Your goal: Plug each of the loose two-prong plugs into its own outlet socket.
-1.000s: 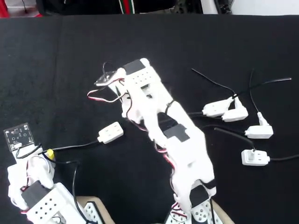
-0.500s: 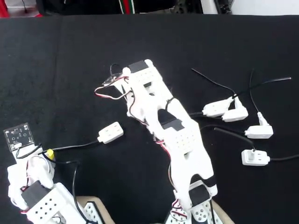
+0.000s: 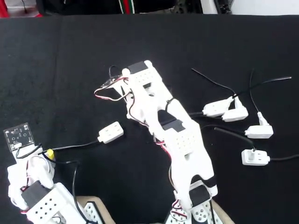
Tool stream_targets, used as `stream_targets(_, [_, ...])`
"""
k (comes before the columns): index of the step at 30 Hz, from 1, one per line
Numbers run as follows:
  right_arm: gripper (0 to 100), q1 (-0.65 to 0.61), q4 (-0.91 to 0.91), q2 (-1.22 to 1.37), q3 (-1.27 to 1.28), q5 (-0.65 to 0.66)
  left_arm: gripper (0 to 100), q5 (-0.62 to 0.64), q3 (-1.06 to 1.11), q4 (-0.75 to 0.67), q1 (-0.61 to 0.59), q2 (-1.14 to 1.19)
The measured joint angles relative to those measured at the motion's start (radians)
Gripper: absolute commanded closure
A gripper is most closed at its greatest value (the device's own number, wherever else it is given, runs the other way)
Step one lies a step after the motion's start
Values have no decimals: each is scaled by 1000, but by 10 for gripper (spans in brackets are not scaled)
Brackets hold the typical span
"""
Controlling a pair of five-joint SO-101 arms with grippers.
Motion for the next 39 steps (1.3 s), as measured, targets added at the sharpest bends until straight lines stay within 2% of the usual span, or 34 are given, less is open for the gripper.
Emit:
stream_targets(11, [846,35,0,-6,31,6,707,0,0,0,0,0])
stream_targets(15, [990,38,0,-6,31,6,707,0,0,0,0,0])
stream_targets(17, [966,55,0,-5,32,6,707,0,0,0,0,0])
stream_targets(24, [986,107,0,2,-8,2,707,0,0,0,0,0])
stream_targets(30, [986,110,0,-23,-43,-60,707,0,0,0,0,0])
stream_targets(39, [986,61,0,-284,-43,-236,707,0,0,0,0,0])
